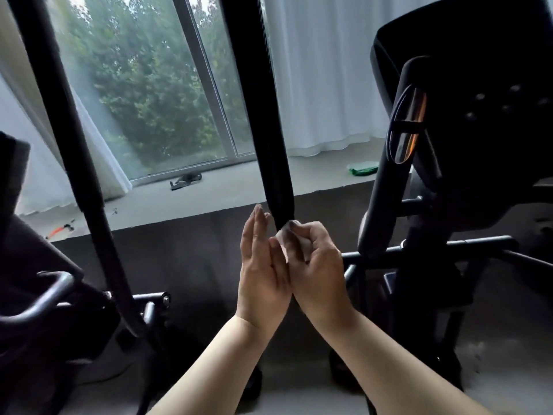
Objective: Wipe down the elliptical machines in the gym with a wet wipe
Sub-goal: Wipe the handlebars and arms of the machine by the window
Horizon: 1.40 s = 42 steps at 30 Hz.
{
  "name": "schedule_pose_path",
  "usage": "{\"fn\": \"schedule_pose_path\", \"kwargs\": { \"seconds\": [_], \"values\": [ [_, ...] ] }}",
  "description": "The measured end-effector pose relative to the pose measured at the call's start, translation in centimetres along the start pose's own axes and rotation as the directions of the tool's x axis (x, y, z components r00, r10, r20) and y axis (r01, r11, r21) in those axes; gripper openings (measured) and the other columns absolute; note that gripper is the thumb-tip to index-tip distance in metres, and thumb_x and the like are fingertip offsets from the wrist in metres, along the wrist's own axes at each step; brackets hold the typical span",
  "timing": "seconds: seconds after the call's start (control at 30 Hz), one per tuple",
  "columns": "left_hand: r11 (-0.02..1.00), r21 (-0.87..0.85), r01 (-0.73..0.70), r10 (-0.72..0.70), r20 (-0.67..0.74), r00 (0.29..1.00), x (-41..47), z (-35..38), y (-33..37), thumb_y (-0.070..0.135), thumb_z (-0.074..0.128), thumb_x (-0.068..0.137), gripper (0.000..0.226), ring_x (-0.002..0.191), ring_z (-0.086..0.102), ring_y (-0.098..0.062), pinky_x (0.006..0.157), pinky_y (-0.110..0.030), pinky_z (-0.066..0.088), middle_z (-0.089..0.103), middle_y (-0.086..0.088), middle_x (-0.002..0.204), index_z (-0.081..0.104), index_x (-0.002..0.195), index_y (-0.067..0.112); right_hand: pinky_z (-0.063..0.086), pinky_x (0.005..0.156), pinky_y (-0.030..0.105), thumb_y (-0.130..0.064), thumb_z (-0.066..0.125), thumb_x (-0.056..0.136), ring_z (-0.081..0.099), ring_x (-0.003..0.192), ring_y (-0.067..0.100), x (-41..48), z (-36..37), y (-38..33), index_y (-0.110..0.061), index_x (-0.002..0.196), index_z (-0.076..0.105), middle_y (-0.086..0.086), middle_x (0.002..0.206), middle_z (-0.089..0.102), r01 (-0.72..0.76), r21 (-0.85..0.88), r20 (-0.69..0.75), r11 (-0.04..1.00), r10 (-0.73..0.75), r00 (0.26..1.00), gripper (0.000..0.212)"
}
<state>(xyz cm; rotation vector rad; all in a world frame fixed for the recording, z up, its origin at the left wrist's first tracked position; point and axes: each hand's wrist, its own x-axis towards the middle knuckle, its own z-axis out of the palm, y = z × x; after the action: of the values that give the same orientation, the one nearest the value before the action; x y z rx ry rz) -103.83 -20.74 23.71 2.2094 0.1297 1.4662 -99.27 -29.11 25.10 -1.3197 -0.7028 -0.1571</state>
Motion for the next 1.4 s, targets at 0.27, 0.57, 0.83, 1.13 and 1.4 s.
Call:
{"fn": "schedule_pose_path", "kwargs": {
  "seconds": [0.27, 0.57, 0.83, 1.13, 1.4],
  "values": [
    [0.999, -0.046, 0.023, -0.024, -0.033, 0.999, 4.4, 0.9, 0.1, 0.002, 0.053, 0.102, 0.055, 0.14, 0.046, -0.033, 0.117, -0.041, 0.04, 0.043, -0.028, 0.15, 0.034, 0.152, -0.007, 0.039, 0.09, 0.004, -0.015, 0.063, 0.098, 0.059, 0.097, 0.008, 5.5, 0.1, -3.4, -0.01, 0.112, 0.066, -0.012, 0.101, 0.058, 0.352, -0.219, -0.095, 0.91, -0.379, 0.92, 0.016],
    [0.998, -0.057, -0.038, 0.029, -0.145, 0.989, 8.1, 0.8, 2.3, 0.022, 0.038, 0.108, 0.05, 0.14, 0.043, -0.025, 0.119, -0.028, 0.034, 0.043, -0.021, 0.154, 0.036, 0.152, -0.003, 0.037, 0.09, 0.002, -0.02, 0.056, 0.098, 0.053, 0.097, -0.001, 8.4, 0.0, -5.4, -0.007, 0.112, 0.068, -0.011, 0.101, 0.06, 0.464, -0.215, -0.133, 0.859, -0.497, 0.858, 0.022],
    [0.991, -0.085, -0.103, 0.084, -0.203, 0.976, 10.6, 0.2, 2.5, 0.013, 0.036, 0.106, 0.047, 0.145, 0.038, -0.011, 0.119, -0.021, 0.031, 0.045, -0.02, 0.151, 0.034, 0.153, 0.006, 0.047, 0.079, 0.011, -0.023, 0.062, 0.1, 0.058, 0.089, -0.01, 7.2, -1.0, -2.8, -0.023, 0.104, 0.067, -0.023, 0.093, 0.057, 0.367, -0.19, -0.036, 0.911, -0.38, 0.924, 0.006],
    [0.981, -0.154, -0.122, 0.089, -0.206, 0.975, 14.0, 0.4, 3.0, 0.009, 0.037, 0.108, 0.046, 0.146, 0.041, -0.018, 0.118, -0.037, 0.037, 0.044, -0.011, 0.155, 0.036, 0.154, 0.004, 0.041, 0.084, 0.007, -0.026, 0.054, 0.099, 0.057, 0.09, 0.007, 10.5, 0.6, -6.6, -0.014, 0.101, 0.07, -0.015, 0.093, 0.061, 0.492, -0.238, -0.12, 0.837, -0.528, 0.84, 0.02],
    [0.974, -0.177, -0.139, 0.094, -0.245, 0.965, 16.3, 0.1, 4.3, 0.01, 0.036, 0.108, 0.046, 0.146, 0.032, 0.004, 0.116, -0.013, 0.026, 0.035, 0.011, 0.155, 0.03, 0.154, 0.008, 0.039, 0.094, 0.007, -0.017, 0.058, 0.1, 0.055, 0.11, -0.008, 13.4, 0.7, -10.2, -0.013, 0.112, 0.072, -0.013, 0.109, 0.065, 0.535, -0.225, -0.15, 0.814, -0.572, 0.806, 0.019]
  ]
}}
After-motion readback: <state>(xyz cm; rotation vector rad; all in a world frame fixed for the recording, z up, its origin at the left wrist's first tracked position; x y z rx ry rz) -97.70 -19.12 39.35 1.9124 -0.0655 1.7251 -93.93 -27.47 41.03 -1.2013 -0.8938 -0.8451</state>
